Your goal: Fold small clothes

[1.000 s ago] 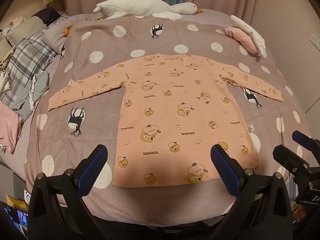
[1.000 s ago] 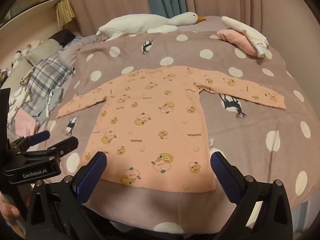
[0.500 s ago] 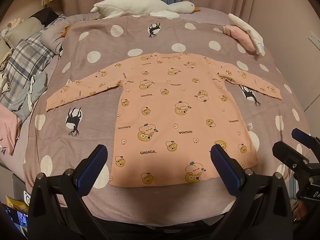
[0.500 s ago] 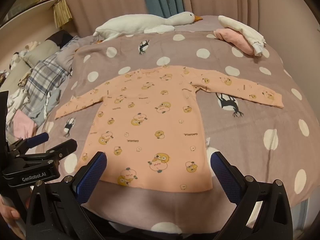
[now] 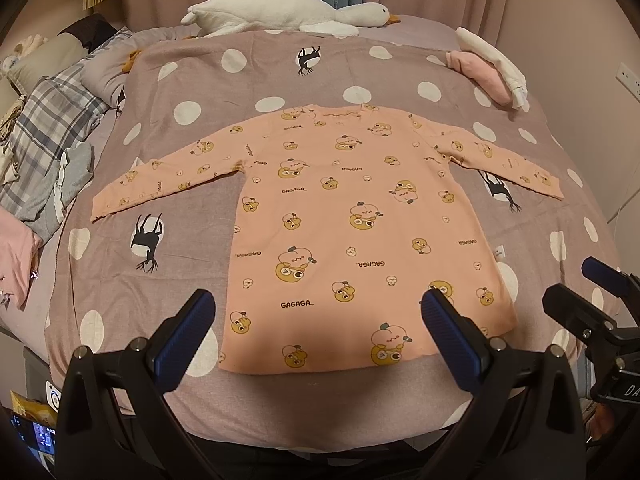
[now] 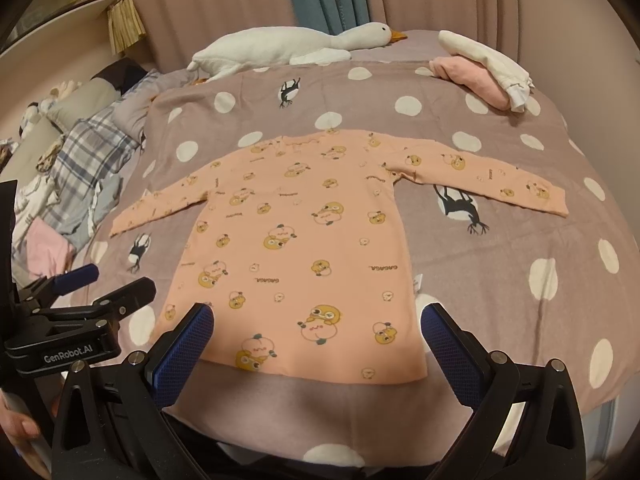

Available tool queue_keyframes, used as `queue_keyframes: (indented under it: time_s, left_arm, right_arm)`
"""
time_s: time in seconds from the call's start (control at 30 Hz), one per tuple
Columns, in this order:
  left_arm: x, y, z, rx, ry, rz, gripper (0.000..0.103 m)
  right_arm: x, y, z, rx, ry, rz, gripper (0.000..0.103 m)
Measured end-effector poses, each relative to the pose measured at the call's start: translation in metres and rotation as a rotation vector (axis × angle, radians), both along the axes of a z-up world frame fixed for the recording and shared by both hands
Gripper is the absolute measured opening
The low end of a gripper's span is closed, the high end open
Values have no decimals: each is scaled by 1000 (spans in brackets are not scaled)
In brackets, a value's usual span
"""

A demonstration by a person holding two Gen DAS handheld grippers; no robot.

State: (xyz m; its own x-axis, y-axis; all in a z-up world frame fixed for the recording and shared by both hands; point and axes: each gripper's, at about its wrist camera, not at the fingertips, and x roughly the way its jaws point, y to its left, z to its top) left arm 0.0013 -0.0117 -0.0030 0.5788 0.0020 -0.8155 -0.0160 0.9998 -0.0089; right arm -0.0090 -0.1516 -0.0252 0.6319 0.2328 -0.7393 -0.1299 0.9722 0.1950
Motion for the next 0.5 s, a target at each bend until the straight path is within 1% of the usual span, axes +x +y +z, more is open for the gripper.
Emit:
queue_keyframes:
  time_s: [0.5]
  left_arm:
    - [-2, 2, -4, -9, 3, -1, 103]
  right_arm:
    - [-1, 1, -1, -1, 4, -1, 102]
